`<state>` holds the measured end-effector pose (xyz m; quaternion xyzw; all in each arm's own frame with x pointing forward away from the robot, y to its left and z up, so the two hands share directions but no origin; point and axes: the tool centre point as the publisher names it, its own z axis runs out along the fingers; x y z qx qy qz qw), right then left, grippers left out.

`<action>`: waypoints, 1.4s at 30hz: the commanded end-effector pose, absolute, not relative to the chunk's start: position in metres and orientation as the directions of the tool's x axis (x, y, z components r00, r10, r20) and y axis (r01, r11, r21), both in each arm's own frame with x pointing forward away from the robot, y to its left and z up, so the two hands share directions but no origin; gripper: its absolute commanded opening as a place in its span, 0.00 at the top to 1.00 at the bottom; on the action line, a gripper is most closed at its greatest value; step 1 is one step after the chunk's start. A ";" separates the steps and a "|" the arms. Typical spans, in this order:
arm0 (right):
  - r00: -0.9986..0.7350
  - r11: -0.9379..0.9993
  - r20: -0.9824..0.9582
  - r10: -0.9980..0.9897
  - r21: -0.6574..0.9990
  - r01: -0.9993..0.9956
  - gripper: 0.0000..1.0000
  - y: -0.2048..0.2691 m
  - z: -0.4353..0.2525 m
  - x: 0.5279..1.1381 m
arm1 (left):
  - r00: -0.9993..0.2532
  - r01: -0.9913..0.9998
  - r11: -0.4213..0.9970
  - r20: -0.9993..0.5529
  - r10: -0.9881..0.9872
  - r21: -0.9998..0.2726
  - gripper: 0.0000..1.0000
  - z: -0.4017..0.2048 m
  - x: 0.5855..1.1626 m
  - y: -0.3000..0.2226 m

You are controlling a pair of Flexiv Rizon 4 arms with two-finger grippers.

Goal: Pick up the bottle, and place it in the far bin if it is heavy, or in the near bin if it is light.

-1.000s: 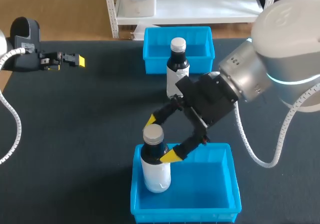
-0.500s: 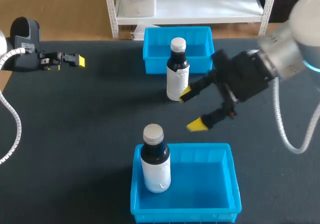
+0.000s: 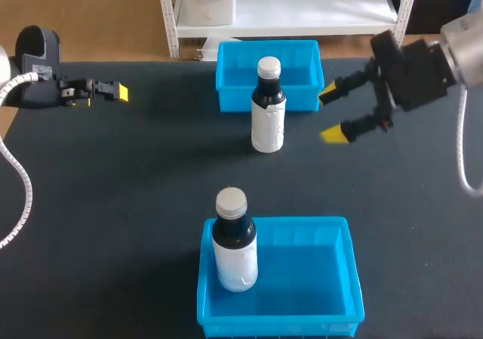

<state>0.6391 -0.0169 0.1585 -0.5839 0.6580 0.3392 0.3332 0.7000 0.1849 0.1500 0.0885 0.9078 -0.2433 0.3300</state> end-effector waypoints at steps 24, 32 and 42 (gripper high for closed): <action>-0.090 0.005 -0.859 -0.505 0.101 -0.995 0.00 0.039 0.131 0.771 | -0.767 0.321 0.866 -0.642 0.000 -0.383 0.00 0.150 0.700 0.185; -0.093 -0.019 -0.861 -0.500 0.119 -0.993 0.00 0.053 0.125 0.764 | -0.767 0.321 0.866 -0.642 0.000 -0.383 0.00 0.150 0.700 0.185; -0.103 -0.018 -0.865 -0.491 0.129 -0.991 0.00 0.067 0.122 0.759 | -0.767 0.321 0.866 -0.642 0.000 -0.383 0.00 0.150 0.700 0.185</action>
